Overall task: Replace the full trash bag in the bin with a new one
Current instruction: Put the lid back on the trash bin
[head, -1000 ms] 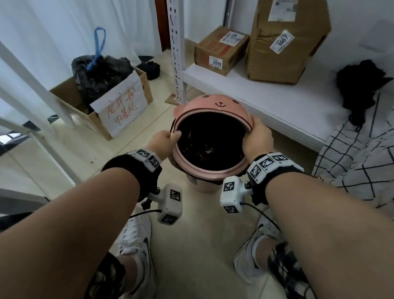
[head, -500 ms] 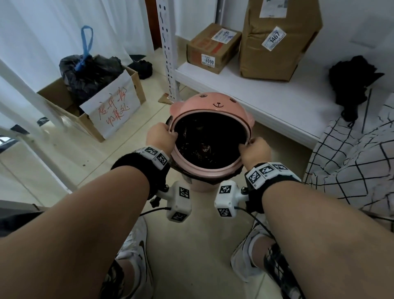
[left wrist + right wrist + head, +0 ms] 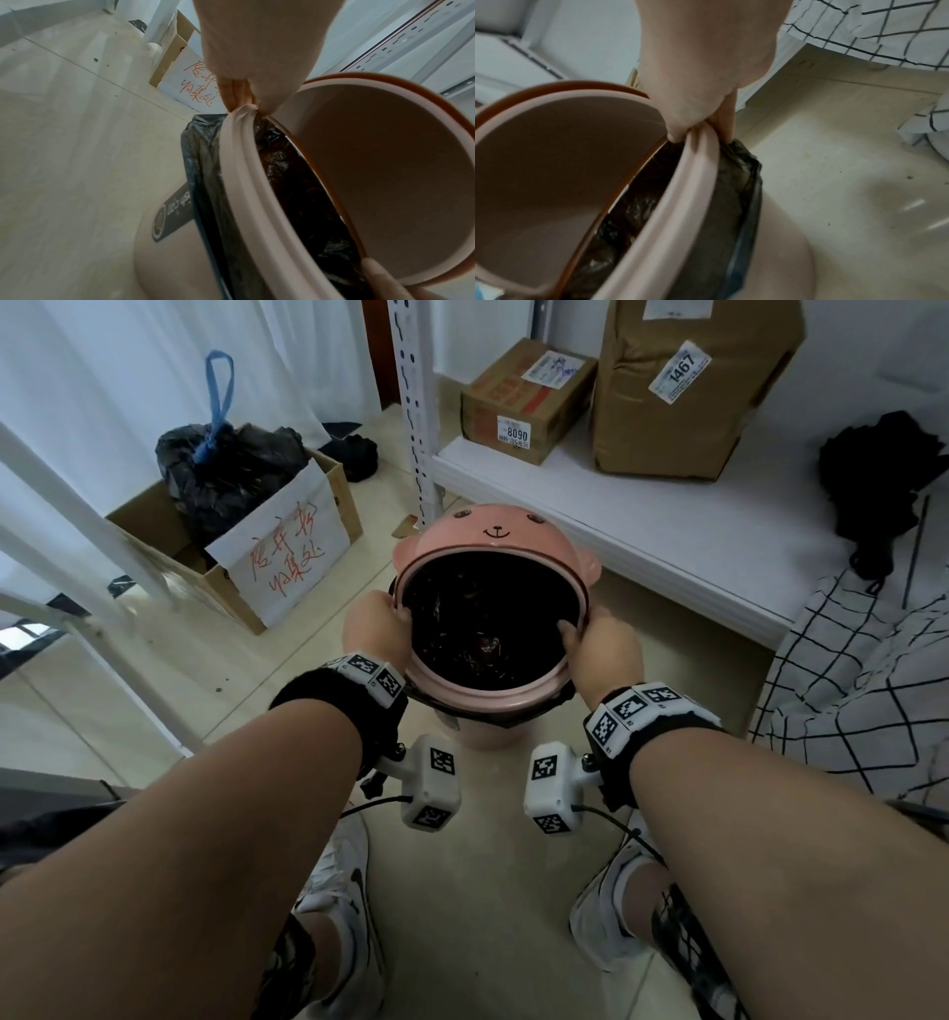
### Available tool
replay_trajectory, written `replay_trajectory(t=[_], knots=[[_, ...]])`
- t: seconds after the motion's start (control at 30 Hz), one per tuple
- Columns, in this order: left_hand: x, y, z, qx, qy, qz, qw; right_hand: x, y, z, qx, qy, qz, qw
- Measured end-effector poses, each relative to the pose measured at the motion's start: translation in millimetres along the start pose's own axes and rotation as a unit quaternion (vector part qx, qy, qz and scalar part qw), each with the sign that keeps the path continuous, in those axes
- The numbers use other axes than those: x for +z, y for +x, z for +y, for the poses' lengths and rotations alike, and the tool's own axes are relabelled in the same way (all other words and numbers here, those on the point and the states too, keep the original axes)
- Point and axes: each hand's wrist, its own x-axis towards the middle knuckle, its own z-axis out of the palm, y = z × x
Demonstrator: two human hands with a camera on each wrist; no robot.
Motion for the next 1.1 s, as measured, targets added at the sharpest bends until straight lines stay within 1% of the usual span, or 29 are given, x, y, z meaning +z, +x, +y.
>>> replay_trajectory(t=[0.1, 0.17, 0.23, 0.37, 0.47, 0.6, 0.73, 0.83, 0.93, 1.1], knots=[[1, -5, -7, 0.039, -0.022, 0.027, 0.999, 7, -4, -1, -0.04, -0.009, 0.004, 0.999], [3, -8, -7, 0.065, -0.026, 0.032, 0.997, 8, -6, -1, -0.04, -0.005, 0.015, 0.999], [6, -10, -6, 0.074, -0.027, 0.03, 0.996, 8, -6, -2, -0.026, 0.012, 0.023, 0.999], [9, -10, -1, 0.055, -0.035, 0.035, 0.997, 6, -3, -5, -0.015, 0.035, 0.032, 0.999], [9, -7, 1, 0.049, -0.032, 0.025, 0.998, 5, -1, -4, -0.015, 0.06, 0.019, 0.998], [4, -7, 2, 0.061, -0.027, 0.012, 0.998, 8, -2, 0, -0.029, 0.089, 0.006, 0.996], [-2, -13, 0, 0.079, -0.047, -0.013, 0.996, 7, 1, 3, -0.032, 0.062, 0.011, 0.997], [-4, -15, -2, 0.088, -0.034, -0.027, 0.995, 4, 5, 5, -0.027, 0.046, -0.009, 0.999], [-4, -14, -4, 0.096, -0.01, -0.032, 0.995, 6, 9, 10, -0.027, 0.06, -0.033, 0.997], [-3, -8, -4, 0.079, -0.011, -0.058, 0.995, 8, 13, 14, -0.015, 0.096, -0.06, 0.993]])
